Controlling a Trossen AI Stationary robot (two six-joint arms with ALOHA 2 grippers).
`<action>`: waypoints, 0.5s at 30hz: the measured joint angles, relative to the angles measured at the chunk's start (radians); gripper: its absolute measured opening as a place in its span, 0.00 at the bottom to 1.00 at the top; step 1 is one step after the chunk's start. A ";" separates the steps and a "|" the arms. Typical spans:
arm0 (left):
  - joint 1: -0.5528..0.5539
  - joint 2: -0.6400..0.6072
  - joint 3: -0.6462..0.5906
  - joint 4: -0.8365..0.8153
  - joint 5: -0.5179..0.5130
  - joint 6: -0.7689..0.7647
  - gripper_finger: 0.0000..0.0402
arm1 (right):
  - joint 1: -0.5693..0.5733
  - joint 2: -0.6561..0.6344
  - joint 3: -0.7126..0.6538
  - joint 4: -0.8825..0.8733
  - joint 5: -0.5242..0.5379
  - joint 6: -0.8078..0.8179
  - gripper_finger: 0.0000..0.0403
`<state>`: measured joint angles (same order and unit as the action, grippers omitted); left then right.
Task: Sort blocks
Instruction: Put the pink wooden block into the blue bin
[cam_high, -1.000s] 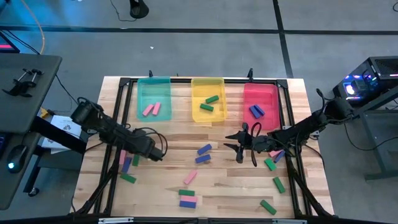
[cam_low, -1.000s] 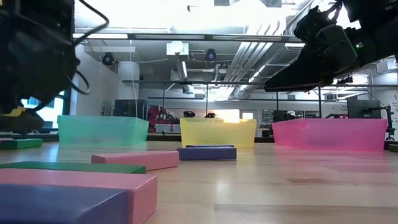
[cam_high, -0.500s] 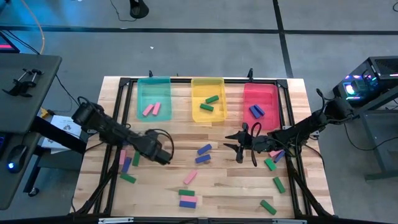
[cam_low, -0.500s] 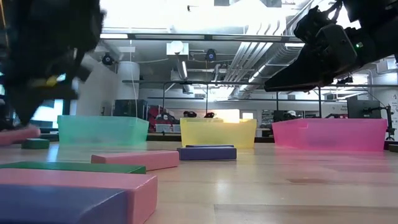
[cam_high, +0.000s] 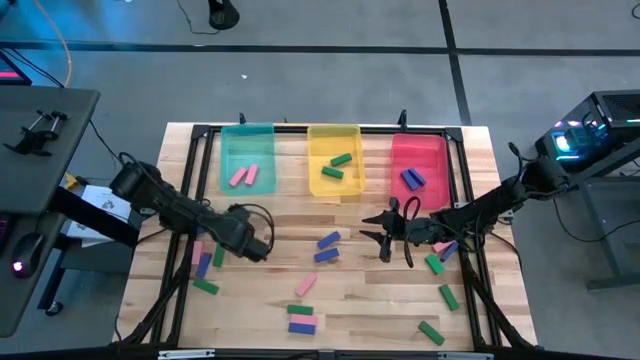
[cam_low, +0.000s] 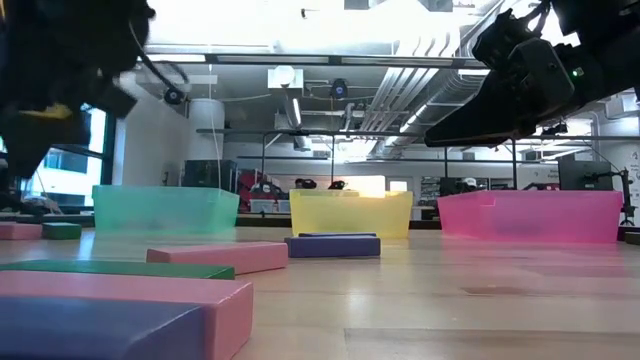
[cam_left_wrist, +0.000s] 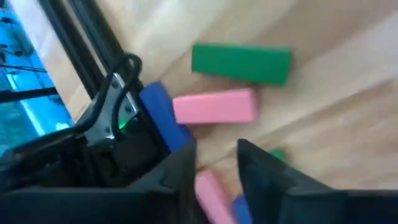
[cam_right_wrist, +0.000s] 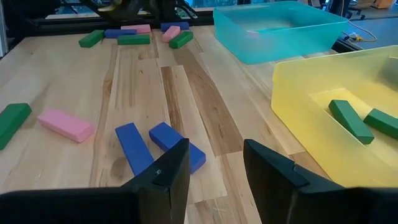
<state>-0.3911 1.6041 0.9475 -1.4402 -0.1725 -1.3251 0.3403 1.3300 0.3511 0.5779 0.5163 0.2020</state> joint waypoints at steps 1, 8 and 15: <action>0.020 -0.012 -0.019 0.022 0.024 0.070 0.33 | 0.000 0.000 0.000 -0.001 0.000 0.000 0.33; 0.153 -0.013 -0.067 0.156 0.083 0.656 0.54 | 0.000 0.000 0.000 0.003 0.000 -0.001 0.33; 0.238 0.116 -0.068 0.142 0.094 0.969 0.56 | 0.000 0.000 0.000 0.008 0.000 0.007 0.33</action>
<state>-0.1534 1.7204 0.8795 -1.2980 -0.0782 -0.3560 0.3404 1.3300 0.3511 0.5864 0.5167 0.2092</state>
